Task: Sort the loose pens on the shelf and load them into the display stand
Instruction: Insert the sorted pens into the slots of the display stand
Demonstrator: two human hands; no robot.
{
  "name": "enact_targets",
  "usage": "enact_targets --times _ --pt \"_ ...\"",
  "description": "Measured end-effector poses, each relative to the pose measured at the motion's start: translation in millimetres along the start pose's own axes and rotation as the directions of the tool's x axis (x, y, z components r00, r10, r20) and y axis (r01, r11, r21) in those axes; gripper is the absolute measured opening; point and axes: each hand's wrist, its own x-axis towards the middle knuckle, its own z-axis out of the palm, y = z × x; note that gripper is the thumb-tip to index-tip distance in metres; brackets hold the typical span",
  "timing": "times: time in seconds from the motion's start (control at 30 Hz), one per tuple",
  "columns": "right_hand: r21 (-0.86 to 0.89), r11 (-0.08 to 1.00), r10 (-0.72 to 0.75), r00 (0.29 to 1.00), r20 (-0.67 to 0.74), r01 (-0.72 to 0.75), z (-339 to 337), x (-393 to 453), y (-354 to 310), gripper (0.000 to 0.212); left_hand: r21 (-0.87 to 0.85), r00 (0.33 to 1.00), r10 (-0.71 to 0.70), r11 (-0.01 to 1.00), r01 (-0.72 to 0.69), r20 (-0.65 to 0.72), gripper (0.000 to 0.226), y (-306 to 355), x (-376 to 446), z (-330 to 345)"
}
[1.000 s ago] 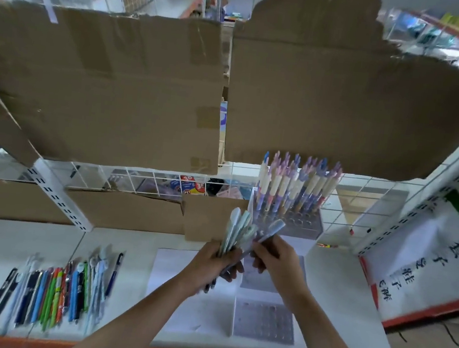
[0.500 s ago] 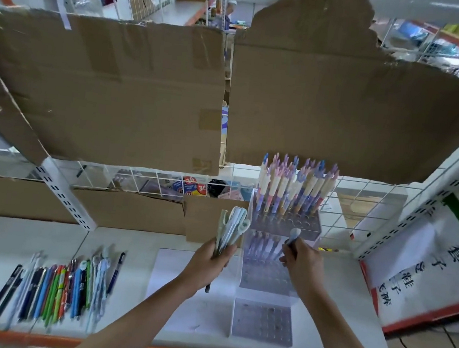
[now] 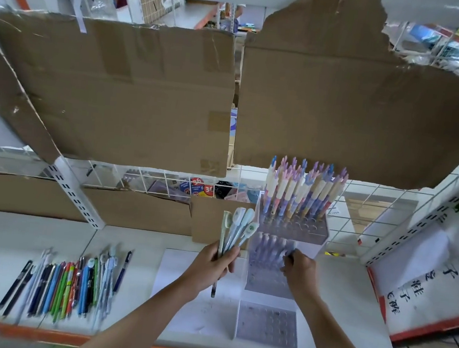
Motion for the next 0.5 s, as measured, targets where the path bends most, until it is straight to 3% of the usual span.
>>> enact_targets --times 0.3,0.4,0.5 --pt "0.01 1.0 0.012 1.0 -0.002 -0.012 0.0 -5.1 3.5 0.01 -0.146 0.999 0.022 0.989 -0.017 0.038 0.011 -3.0 -1.7 3.3" --pt "0.161 0.987 0.032 0.998 -0.05 -0.023 -8.4 -17.5 -0.7 0.005 -0.157 0.998 0.036 0.987 -0.027 0.055 0.011 -1.4 -0.2 5.8" --pt "0.299 0.952 -0.052 0.998 -0.044 0.062 -17.4 -31.1 -17.9 0.019 -0.153 0.996 0.041 0.988 -0.028 0.082 0.014 3.1 2.6 14.5"
